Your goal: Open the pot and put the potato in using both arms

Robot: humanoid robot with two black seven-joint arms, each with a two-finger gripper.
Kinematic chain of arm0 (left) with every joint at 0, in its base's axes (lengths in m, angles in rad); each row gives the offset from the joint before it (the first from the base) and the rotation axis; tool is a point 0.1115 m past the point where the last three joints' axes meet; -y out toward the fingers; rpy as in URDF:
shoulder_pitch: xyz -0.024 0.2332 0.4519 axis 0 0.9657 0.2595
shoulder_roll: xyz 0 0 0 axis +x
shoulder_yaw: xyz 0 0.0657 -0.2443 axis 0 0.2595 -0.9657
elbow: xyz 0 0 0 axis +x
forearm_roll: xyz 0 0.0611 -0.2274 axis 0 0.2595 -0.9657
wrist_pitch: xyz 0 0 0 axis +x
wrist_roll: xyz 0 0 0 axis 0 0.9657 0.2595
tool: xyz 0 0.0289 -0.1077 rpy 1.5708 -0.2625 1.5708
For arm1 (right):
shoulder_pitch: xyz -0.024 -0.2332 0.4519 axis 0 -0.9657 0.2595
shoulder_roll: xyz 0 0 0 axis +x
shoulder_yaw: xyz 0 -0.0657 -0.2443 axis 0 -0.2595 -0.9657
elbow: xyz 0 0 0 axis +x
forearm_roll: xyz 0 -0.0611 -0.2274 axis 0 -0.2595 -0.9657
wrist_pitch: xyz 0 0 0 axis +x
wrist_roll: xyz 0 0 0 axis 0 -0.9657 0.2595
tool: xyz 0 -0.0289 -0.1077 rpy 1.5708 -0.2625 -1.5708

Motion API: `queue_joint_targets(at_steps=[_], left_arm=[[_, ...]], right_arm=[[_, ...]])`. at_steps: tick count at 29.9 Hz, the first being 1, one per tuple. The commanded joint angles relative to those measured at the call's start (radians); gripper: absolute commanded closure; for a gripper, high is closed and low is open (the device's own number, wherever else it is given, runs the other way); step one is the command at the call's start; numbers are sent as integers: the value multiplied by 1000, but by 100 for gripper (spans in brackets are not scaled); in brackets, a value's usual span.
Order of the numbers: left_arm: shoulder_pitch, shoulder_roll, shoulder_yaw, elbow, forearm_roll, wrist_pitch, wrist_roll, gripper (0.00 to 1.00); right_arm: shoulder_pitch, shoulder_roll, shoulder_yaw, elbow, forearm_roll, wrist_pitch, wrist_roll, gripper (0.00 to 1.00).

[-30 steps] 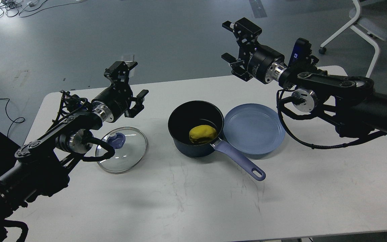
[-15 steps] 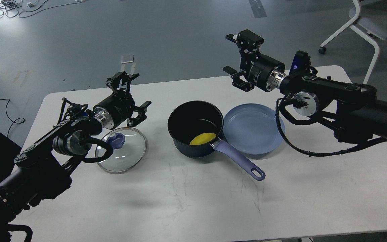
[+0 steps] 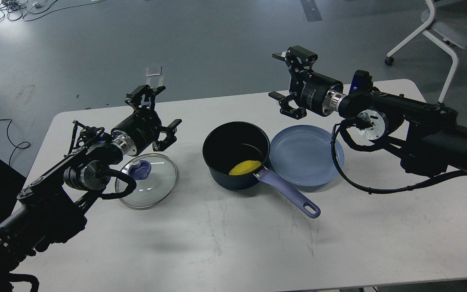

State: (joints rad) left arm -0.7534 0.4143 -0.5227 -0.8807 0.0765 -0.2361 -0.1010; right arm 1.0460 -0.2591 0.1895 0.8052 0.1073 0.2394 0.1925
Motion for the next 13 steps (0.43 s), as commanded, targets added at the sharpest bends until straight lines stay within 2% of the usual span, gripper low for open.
queue_joint_targets(at_steps=[1,8,13], left_arm=[[0,3,-5,0,-1,1,-3,2],[3,14,-10,3,0,1,-22,2],[-14,12,-16,0,0,-9,-17,2]], right_arm=[[-11,0,8,0,0,1,-1,0],[-21,-9,8,3,0,3,-1,0],[-21,-37,8,6,0,8,-1,0]])
